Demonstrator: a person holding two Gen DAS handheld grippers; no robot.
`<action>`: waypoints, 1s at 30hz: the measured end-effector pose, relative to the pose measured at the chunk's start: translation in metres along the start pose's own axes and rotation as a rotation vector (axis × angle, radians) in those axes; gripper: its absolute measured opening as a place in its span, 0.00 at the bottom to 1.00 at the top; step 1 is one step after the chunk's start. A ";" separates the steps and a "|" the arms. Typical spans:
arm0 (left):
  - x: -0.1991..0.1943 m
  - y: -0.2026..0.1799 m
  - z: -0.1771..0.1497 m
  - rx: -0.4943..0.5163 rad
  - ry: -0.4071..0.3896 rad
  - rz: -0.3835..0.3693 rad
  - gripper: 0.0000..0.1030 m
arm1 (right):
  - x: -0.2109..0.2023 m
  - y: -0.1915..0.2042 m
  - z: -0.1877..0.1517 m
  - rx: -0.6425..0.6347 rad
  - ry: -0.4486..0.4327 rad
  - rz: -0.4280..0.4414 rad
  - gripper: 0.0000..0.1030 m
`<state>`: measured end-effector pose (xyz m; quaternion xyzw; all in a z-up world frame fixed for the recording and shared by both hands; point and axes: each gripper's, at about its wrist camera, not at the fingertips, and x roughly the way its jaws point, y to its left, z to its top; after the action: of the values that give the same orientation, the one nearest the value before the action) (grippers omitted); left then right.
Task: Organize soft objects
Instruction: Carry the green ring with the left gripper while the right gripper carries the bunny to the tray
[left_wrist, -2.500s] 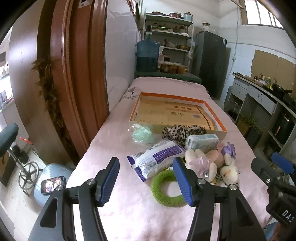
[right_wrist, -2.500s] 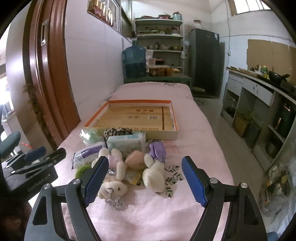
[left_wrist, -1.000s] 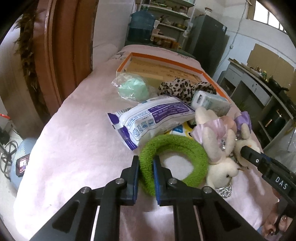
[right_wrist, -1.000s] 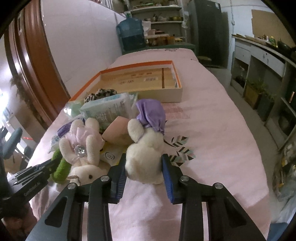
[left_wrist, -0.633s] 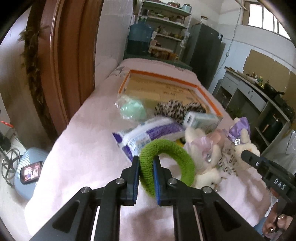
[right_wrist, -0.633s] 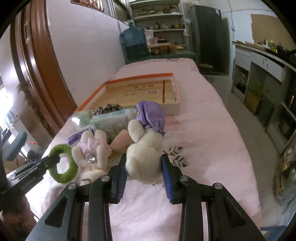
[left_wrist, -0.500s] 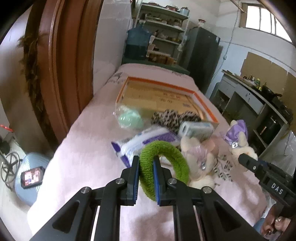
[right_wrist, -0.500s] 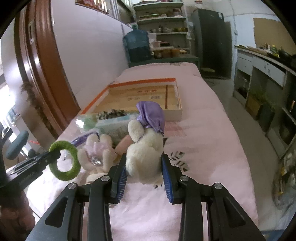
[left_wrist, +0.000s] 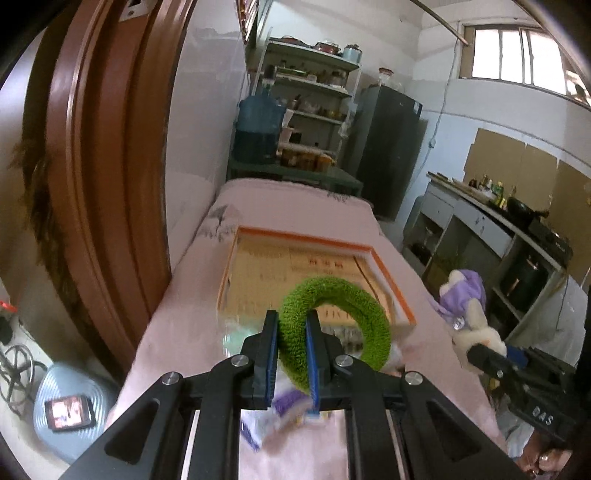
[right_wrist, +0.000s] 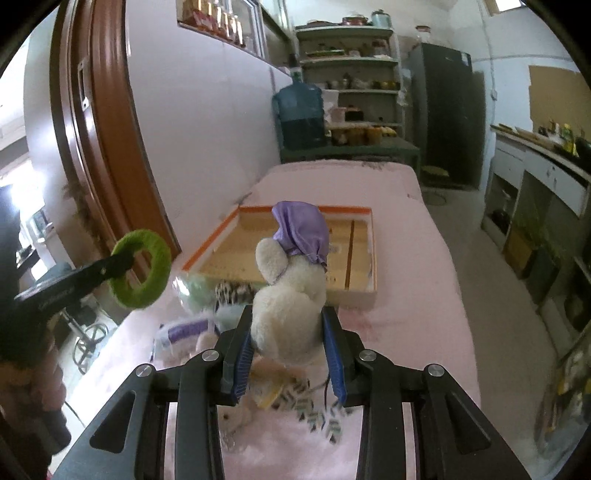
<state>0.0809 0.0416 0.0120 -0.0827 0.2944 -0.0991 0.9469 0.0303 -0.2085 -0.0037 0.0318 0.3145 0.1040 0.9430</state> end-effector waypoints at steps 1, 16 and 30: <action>0.003 0.000 0.007 0.000 -0.004 0.002 0.14 | 0.000 0.000 0.005 -0.005 -0.003 0.004 0.35; 0.103 -0.003 0.079 -0.016 0.069 0.036 0.14 | 0.070 -0.007 0.104 -0.051 0.020 0.071 0.35; 0.184 -0.015 0.075 0.081 0.135 0.116 0.13 | 0.167 -0.027 0.110 -0.031 0.108 0.054 0.35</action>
<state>0.2703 -0.0088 -0.0231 -0.0203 0.3575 -0.0615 0.9317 0.2311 -0.1981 -0.0168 0.0201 0.3625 0.1360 0.9218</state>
